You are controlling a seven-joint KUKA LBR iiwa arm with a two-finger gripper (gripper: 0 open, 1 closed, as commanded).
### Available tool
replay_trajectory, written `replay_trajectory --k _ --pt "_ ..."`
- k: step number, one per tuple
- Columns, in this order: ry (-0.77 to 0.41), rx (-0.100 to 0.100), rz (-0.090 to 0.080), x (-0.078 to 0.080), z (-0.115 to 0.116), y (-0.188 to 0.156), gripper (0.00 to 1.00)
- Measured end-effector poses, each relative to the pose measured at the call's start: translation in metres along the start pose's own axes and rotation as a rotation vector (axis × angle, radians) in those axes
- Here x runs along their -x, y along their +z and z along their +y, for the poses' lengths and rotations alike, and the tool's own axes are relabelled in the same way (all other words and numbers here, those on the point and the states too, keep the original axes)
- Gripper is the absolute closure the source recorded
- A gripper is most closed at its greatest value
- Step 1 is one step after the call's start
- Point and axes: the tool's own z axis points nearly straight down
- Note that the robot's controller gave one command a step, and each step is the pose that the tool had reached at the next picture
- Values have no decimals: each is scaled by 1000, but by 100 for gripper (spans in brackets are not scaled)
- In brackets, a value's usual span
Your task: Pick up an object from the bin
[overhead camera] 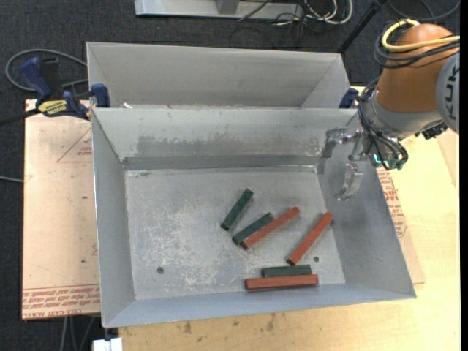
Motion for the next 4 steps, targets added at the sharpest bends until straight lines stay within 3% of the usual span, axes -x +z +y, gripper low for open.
replay_trajectory --k 1,2,3,4 --pt "-333 1 -5 -58 92 106 0" --pt "-405 -3 -11 -35 94 74 0" --pt "-520 -2 -8 -36 111 75 0" --pt "-425 0 -5 -43 104 106 0"
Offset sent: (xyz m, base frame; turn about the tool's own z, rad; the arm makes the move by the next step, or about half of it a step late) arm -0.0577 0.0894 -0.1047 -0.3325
